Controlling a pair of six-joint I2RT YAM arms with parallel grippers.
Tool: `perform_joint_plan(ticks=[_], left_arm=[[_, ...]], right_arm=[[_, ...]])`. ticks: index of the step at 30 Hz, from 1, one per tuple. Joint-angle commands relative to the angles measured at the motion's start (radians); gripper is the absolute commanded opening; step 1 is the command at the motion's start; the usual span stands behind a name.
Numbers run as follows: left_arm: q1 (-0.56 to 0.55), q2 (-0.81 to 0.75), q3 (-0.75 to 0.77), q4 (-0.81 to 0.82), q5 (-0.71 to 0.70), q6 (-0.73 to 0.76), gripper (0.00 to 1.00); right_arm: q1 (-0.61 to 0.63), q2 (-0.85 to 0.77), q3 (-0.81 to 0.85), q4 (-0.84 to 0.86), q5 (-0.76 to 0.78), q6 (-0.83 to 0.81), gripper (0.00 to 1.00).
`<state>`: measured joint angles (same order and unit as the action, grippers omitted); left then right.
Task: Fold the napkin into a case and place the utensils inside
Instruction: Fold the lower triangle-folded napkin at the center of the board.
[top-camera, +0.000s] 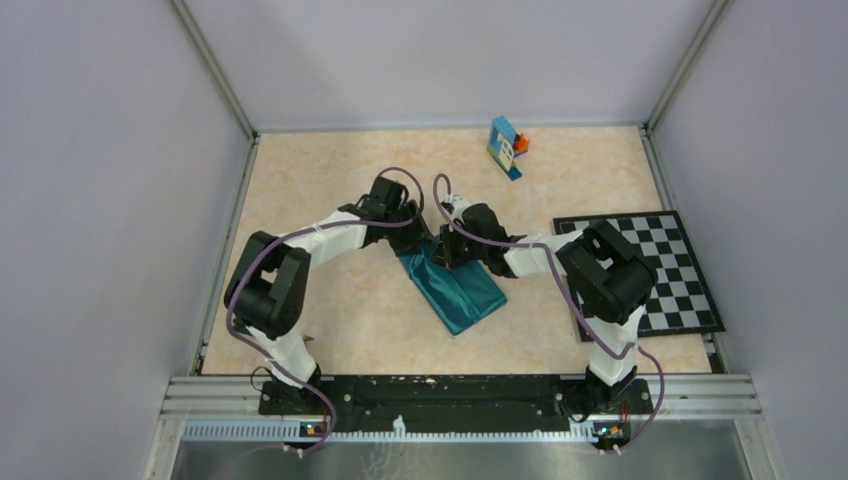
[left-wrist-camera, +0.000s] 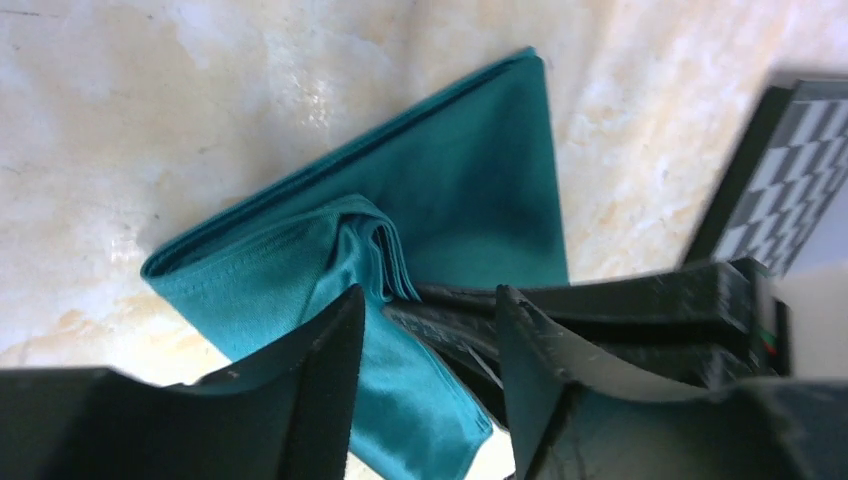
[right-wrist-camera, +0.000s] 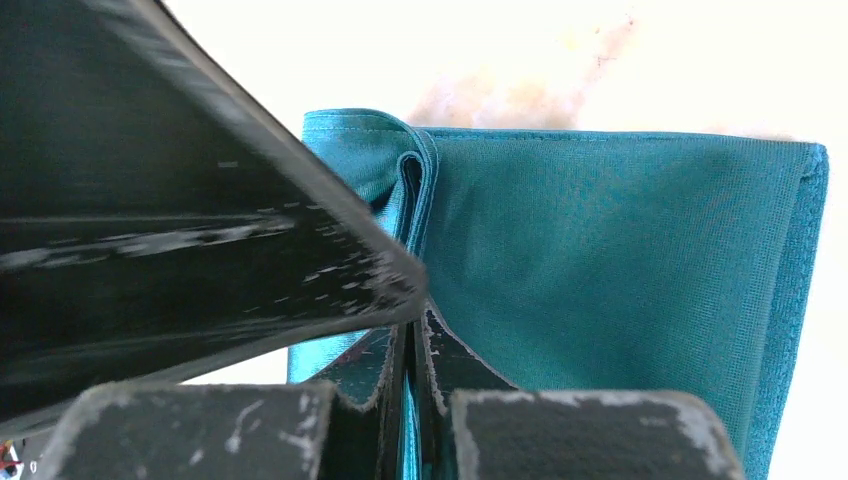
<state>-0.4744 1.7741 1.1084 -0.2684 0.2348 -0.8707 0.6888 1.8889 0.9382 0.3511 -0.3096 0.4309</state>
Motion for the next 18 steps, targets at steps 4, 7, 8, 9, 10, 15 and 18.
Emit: perform_joint_plan(ticks=[4, 7, 8, 9, 10, 15, 18], left_arm=[[0.043, -0.159, -0.066, 0.1, 0.071, 0.048, 0.6], [0.069, -0.168, -0.103, 0.13, 0.095, 0.057, 0.53], [0.079, -0.163, -0.115, 0.137, 0.106, 0.056, 0.49], [0.088, -0.158, -0.126, 0.151, 0.12, 0.057, 0.44], [0.098, -0.15, -0.139, 0.173, 0.138, 0.059, 0.39], [0.118, -0.08, -0.158, 0.276, 0.264, 0.066, 0.26], [0.121, -0.028, -0.141, 0.326, 0.321, 0.075, 0.23]], right_arm=[[-0.017, -0.013, 0.027, 0.025, 0.009, 0.005, 0.0], [-0.02, -0.02, 0.022, 0.023, 0.018, 0.01, 0.0], [-0.022, -0.021, 0.021, 0.022, 0.023, 0.012, 0.0], [-0.022, -0.021, 0.019, 0.02, 0.025, 0.013, 0.0], [-0.024, -0.017, 0.022, 0.017, 0.026, 0.015, 0.0], [-0.03, -0.009, 0.018, 0.016, 0.016, 0.032, 0.0], [-0.031, -0.009, 0.014, 0.018, 0.009, 0.035, 0.0]])
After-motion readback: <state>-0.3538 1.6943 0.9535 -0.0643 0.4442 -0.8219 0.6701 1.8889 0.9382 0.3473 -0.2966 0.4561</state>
